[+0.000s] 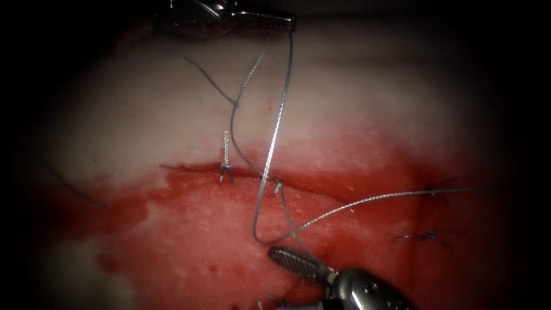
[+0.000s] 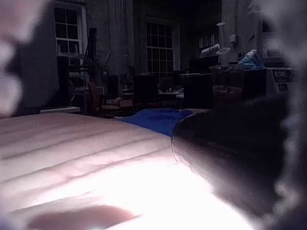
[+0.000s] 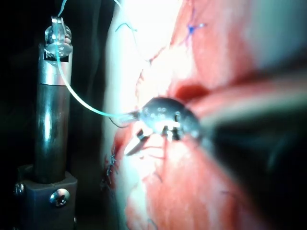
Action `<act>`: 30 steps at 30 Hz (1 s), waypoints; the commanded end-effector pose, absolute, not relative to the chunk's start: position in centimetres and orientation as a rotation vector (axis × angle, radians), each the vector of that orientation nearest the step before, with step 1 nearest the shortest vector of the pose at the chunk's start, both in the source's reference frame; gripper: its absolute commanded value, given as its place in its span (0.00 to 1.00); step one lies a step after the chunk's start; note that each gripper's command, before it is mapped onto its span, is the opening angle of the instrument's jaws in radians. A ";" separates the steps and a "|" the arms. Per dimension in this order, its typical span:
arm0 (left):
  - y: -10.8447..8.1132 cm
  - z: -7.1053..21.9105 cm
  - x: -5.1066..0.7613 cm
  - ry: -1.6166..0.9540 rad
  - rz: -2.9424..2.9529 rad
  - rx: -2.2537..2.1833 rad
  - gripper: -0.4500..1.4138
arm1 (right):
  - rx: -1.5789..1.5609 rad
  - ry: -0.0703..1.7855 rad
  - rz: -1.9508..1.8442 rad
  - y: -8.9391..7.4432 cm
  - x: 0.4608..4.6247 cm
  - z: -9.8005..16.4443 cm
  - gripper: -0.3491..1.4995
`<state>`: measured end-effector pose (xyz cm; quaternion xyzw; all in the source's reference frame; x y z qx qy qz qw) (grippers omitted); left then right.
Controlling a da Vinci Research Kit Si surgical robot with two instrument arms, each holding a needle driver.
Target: Wound Closure
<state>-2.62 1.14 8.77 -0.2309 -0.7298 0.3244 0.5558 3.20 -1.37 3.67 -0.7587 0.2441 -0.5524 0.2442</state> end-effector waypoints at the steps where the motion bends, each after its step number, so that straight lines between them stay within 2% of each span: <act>1: 1.3 8.7 -2.62 -1.720 0.772 -0.555 0.00 | -2.081 0.661 -1.503 -1.3 3.27 3.6 0.78; 6: 1.2 8.7 -2.54 -1.741 0.828 -0.581 0.00 | -2.080 0.663 -1.502 -1.3 3.25 3.6 0.79; 14: 1.4 8.6 -1.93 -1.840 1.107 -0.617 0.00 | -2.053 0.655 -1.486 -1.2 3.04 3.5 0.76; 16: 1.5 8.6 -1.77 -1.788 1.168 -0.664 0.00 | -2.036 0.643 -1.479 -1.1 2.95 3.5 0.78; 17: 1.6 8.6 -1.61 -1.750 1.189 -0.650 0.00 | -2.030 0.641 -1.476 -1.1 2.87 3.5 0.84; 18: 1.6 8.7 -1.54 -1.739 1.201 -0.640 0.00 | -2.025 0.638 -1.475 -1.0 2.81 3.5 0.86; 21: 1.6 8.7 -1.45 -1.713 1.230 -0.619 0.00 | -2.008 0.616 -1.471 -1.0 2.74 3.5 0.81; 25: 1.5 8.9 -1.45 -1.684 1.273 -0.609 0.00 | -1.894 0.486 -1.445 -0.9 2.65 3.6 0.62; 26: 1.4 9.0 -1.50 -1.698 1.295 -0.601 0.00 | -1.843 0.453 -1.448 -0.8 2.65 3.6 0.49; 27: 1.4 9.1 -1.55 -1.703 1.307 -0.598 0.00 | -1.807 0.439 -1.466 -0.8 2.65 3.7 0.19; 28: 1.3 9.1 -1.59 -1.707 1.315 -0.596 0.00 | -1.768 0.447 -1.470 -0.8 2.66 3.7 0.00; 30: 1.2 9.1 -1.70 -1.740 1.341 -0.563 0.00 | -1.637 0.547 -1.447 -0.7 2.68 3.8 0.00</act>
